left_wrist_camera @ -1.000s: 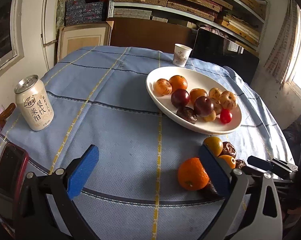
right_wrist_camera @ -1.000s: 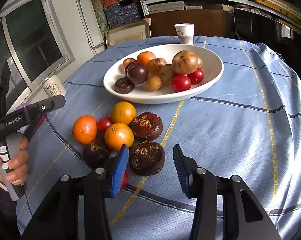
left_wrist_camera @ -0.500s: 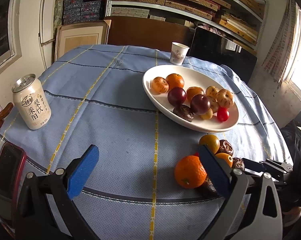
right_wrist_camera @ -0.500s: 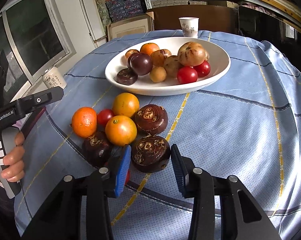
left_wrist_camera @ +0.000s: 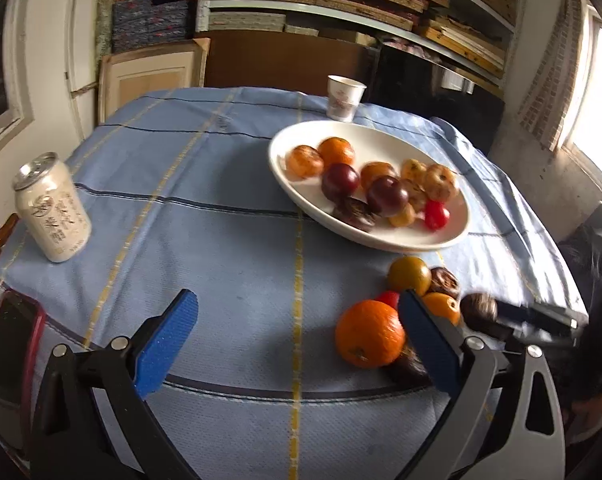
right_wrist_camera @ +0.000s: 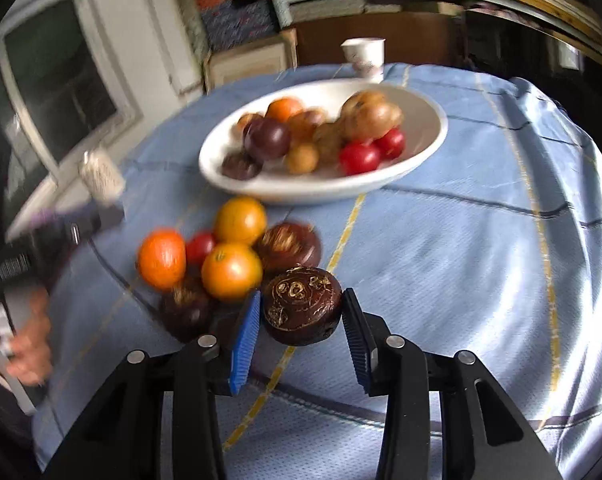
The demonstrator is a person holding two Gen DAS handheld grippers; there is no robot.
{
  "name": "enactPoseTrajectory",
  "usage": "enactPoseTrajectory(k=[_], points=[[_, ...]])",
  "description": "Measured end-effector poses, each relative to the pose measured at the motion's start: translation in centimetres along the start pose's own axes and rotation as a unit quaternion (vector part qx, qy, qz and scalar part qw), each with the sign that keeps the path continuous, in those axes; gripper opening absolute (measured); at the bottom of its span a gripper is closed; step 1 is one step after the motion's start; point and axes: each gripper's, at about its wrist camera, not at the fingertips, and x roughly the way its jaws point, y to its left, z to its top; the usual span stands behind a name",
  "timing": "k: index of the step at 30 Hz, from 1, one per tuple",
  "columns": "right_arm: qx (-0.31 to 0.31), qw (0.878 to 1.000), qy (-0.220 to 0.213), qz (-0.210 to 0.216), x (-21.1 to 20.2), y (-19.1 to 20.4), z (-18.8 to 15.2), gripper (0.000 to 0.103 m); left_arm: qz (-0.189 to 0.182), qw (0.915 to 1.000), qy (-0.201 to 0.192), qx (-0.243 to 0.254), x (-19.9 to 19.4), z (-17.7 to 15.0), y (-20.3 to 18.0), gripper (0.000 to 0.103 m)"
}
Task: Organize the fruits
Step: 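Grasp a mandarin orange with the left tool while the right holds the brown fruit, then carry the orange and dark brown fruit over the white plate and release both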
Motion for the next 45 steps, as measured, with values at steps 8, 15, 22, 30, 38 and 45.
enactPoseTrajectory(k=[8, 15, 22, 30, 38, 45], points=[[0.028, 0.999, -0.016, -0.012, -0.6, -1.4, 0.4, 0.042, -0.048, 0.998, 0.035, 0.022, 1.6, -0.7, -1.7, 0.095], [0.028, 0.999, -0.015, -0.013, -0.6, -1.2, 0.3, 0.042, -0.057, 0.9959, 0.055, 0.043, 2.8, -1.3, -2.5, 0.066], [0.031, 0.999, -0.013, -0.011, -0.5, -1.4, 0.2, 0.042, -0.059, 0.995, 0.063, 0.05, 3.2, -1.6, -2.8, 0.064], [0.031, 0.999, -0.014, -0.01, -0.5, -1.4, 0.2, 0.042, -0.068, 0.9927, 0.077, 0.064, 3.7, -1.9, -3.4, 0.045], [0.03, 0.999, -0.018, -0.01, -0.7, -1.4, 0.3, 0.042, -0.066, 0.9933, 0.072, 0.062, 3.7, -1.9, -3.3, 0.044], [0.003, 0.999, -0.046, -0.008, -1.7, -0.4, 0.4, 0.042, -0.066, 0.9954, 0.041, 0.055, 2.2, -1.3, -3.0, 0.044]])
